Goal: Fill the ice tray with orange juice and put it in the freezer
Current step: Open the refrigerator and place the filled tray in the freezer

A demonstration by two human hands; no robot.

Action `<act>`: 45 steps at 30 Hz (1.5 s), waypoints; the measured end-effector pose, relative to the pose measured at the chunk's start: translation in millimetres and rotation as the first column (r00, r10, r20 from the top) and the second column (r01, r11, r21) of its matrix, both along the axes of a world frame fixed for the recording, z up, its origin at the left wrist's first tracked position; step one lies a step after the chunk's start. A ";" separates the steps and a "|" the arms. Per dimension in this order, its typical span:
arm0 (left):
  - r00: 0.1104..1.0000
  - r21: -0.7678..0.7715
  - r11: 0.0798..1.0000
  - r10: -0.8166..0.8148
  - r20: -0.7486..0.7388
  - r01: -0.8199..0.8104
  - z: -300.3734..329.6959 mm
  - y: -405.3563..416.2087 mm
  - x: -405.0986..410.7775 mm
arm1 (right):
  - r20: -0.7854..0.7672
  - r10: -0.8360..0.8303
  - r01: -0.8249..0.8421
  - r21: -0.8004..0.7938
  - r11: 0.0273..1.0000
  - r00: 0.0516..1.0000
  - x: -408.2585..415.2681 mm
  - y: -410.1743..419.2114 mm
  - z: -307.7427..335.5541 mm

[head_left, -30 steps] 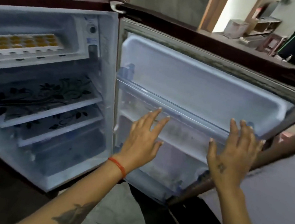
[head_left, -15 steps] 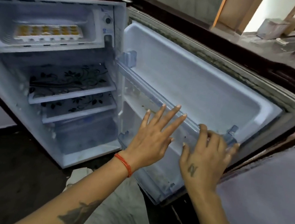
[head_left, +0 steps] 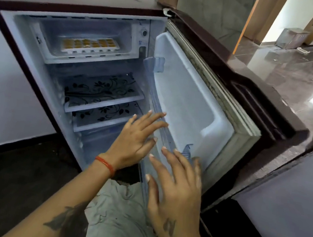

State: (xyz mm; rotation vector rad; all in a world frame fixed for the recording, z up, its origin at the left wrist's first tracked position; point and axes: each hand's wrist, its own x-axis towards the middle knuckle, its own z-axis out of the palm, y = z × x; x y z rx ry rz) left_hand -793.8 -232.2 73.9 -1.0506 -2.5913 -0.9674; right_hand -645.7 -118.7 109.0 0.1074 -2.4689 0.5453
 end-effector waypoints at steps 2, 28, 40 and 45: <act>0.996 0.074 0.997 0.010 0.087 -0.016 2.9 -25.9 0.4 | -0.105 0.097 -0.106 -0.089 0.990 0.990 9.8 -8.2 7.0; 0.676 0.159 0.701 0.564 0.474 -0.696 -42.9 -226.7 7.3 | 0.095 0.413 -0.351 -0.376 0.858 0.906 -153.4 -184.8 -36.0; 0.565 0.105 0.581 0.709 0.422 -0.807 -29.4 -259.3 -94.3 | 0.030 0.518 -0.499 -0.220 0.838 0.855 -256.7 -245.9 -42.5; 0.575 0.102 0.590 0.712 0.404 -0.801 -28.6 -268.8 -122.7 | 0.079 0.525 -0.505 -0.188 0.842 0.847 -281.5 -258.1 -41.9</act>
